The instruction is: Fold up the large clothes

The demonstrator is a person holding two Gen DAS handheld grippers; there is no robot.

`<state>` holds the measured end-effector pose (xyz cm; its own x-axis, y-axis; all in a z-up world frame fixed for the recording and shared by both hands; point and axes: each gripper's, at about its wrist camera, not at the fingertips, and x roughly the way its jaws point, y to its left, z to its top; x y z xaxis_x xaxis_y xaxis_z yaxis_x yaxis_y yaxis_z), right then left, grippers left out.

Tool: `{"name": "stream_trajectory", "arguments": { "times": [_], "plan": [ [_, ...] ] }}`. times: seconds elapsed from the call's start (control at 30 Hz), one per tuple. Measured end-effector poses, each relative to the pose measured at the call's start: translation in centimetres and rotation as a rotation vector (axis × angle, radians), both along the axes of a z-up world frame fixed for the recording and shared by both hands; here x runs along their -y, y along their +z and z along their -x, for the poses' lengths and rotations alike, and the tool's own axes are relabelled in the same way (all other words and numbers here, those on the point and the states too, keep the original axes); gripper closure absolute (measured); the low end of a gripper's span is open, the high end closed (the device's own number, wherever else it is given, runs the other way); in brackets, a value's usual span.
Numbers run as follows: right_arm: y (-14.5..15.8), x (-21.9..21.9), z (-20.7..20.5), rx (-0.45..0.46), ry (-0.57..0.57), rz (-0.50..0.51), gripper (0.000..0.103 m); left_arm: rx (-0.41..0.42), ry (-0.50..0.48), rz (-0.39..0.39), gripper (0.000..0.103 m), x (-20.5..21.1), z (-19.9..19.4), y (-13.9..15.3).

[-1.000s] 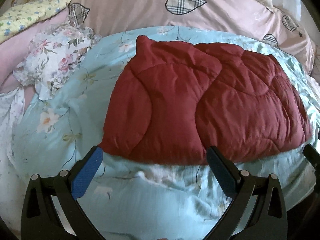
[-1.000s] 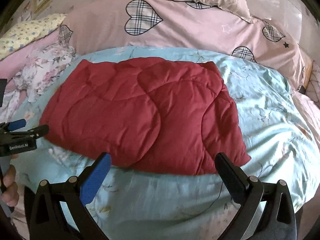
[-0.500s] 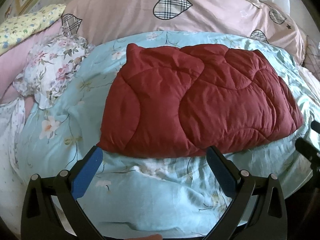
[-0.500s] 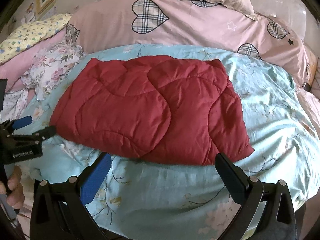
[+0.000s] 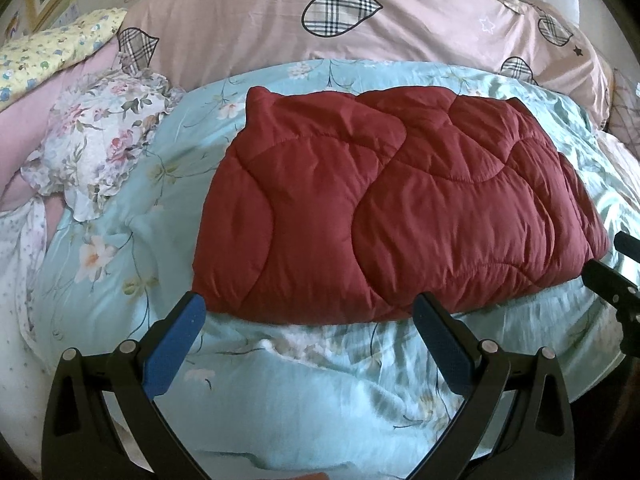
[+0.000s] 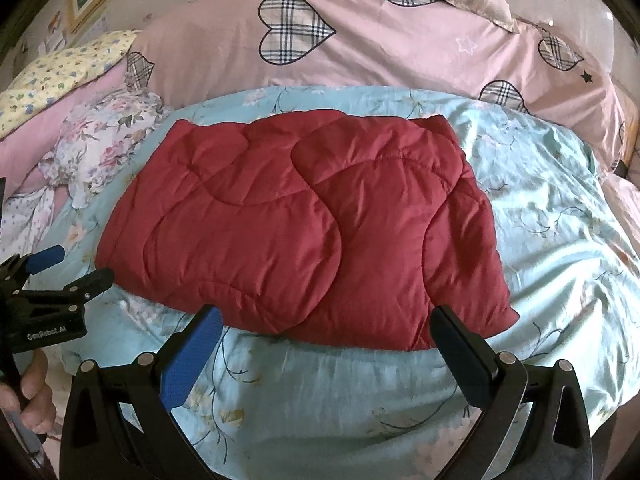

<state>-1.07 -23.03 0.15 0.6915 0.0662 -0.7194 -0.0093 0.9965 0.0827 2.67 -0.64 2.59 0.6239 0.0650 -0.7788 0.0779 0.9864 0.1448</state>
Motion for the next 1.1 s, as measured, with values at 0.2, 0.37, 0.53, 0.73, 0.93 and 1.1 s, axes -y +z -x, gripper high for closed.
{"name": "stream_trajectory", "arguments": {
  "times": [0.2,0.37,0.53,0.73,0.93,1.1],
  "plan": [
    [-0.5,-0.1,-0.9,-0.016,0.004,-0.001,0.000,-0.011,-0.003,-0.002,0.000,0.3,-0.5,-0.3],
    [-0.8,-0.2,-1.3,-0.031,0.006,-0.005,0.000,-0.016,-0.003,-0.004,0.000,0.4,-0.7,-0.4],
    [-0.9,-0.3,-1.4,-0.032,0.005,-0.007,0.000,-0.017,-0.001,-0.004,0.000,0.5,-0.9,-0.5],
    [-0.9,-0.2,-1.5,-0.030,0.006,-0.008,0.000,-0.019,-0.004,0.000,0.000,0.5,-1.0,-0.5],
    [-0.6,-0.2,-1.6,-0.024,0.005,-0.014,0.000,-0.015,-0.006,0.001,0.000,0.5,-1.2,-0.4],
    [-0.5,-0.2,-1.6,-0.022,0.005,-0.017,0.000,-0.015,-0.004,0.001,0.000,0.6,-1.2,-0.4]
  ]
}}
